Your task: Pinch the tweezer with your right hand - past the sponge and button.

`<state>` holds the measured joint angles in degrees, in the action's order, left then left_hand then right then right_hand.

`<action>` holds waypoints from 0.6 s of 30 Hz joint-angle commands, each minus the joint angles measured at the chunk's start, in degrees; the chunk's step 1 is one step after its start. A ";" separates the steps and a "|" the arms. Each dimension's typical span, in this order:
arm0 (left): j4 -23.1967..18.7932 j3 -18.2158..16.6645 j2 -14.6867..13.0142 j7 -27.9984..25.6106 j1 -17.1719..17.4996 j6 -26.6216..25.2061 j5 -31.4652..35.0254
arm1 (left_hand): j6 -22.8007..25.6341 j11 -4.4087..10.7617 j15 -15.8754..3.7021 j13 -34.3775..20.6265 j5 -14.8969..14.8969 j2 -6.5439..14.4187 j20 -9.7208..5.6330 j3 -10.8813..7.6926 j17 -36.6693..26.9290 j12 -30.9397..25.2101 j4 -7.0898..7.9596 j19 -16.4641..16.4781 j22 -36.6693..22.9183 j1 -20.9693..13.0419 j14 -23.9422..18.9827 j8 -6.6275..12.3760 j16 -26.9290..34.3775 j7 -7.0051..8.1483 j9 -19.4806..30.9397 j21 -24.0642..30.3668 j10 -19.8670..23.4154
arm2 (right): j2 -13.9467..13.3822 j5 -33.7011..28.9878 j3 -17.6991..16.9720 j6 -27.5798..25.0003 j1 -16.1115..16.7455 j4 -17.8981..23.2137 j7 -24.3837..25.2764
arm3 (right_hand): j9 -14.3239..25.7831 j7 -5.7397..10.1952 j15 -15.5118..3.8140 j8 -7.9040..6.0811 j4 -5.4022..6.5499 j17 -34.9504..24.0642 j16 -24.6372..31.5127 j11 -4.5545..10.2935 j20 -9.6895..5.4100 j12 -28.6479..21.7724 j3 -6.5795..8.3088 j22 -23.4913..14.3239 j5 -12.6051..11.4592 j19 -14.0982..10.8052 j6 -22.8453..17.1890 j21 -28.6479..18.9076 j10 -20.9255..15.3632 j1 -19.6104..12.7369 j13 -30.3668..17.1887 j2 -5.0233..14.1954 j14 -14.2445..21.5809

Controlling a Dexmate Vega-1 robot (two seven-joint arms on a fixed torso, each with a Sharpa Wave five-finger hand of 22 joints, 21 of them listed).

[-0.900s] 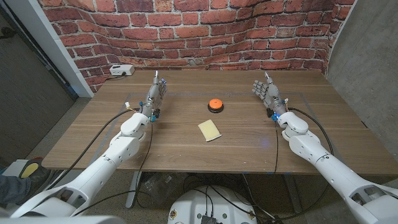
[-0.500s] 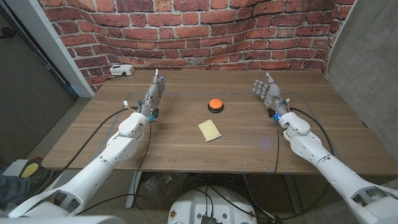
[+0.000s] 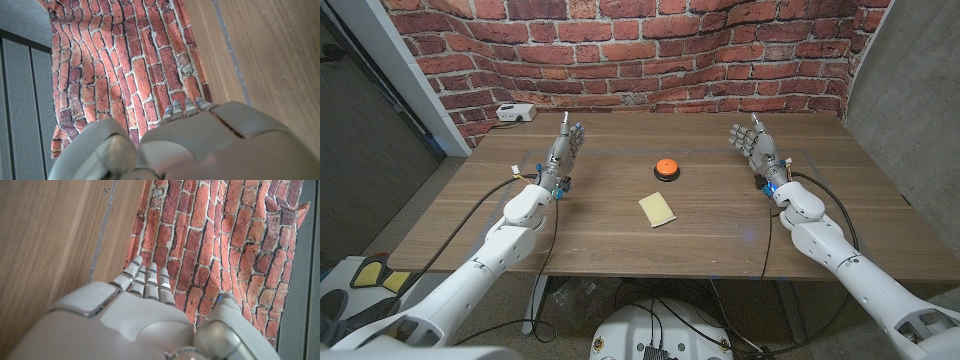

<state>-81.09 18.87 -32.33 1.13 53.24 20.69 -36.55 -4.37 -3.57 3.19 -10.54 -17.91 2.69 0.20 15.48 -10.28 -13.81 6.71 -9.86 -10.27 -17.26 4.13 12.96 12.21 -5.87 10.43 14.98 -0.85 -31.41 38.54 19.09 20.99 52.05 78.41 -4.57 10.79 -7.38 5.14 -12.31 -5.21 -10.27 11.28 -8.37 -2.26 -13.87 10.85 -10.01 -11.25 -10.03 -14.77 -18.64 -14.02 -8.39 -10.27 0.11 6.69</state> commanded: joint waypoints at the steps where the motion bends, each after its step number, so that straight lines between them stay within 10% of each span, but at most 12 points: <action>1: -1.63 -0.63 -0.27 -1.97 1.14 0.80 1.13 | 2.57 -0.39 0.27 -0.26 -0.51 0.46 0.30 0.63 -0.21 -0.74 -0.07 0.89 -0.24 -0.55 -2.09 0.69 0.46 -0.28 0.15 0.51 2.29 | -3.31 0.27 -1.73 0.60 3.90 4.84 -0.03 | 0.18 -0.01 0.14 -0.51 -0.38 -0.13 0.39 0.07 -0.04 -0.43 0.03 -0.24 -0.09 -1.06 -0.64 -0.08 -0.86 -0.82 -0.24 0.04 1.04; 18: -2.81 0.98 0.46 -2.72 1.40 2.40 4.15 | 8.68 -0.69 -0.12 -0.25 -0.42 0.78 0.81 1.09 -0.18 -1.51 -0.58 4.85 -0.20 -1.78 -7.47 1.63 0.82 -0.49 0.15 0.99 7.90 | -7.14 3.08 -5.54 4.39 11.02 8.23 -3.65 | 0.18 0.15 0.13 -0.18 -0.64 -0.13 0.21 0.16 0.00 -0.35 0.18 -0.25 -0.06 -1.33 -0.37 0.22 -1.21 -1.26 -0.26 0.28 1.37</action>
<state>-81.95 19.21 -31.86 -0.38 53.67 23.34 -33.59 3.60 -4.13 2.78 -10.53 -17.91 3.33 0.93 16.11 -10.27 -15.09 6.07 -5.61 -10.27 -18.42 -2.56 14.21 12.85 -6.16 10.39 15.51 6.35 -36.13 40.53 15.73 23.27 59.01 84.28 -6.71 10.80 -7.26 5.30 -12.52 -5.70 -10.27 11.28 -8.17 -2.18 -13.87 10.84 -10.00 -11.24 -10.94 -15.06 -18.64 -14.41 -8.70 -10.25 0.42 7.34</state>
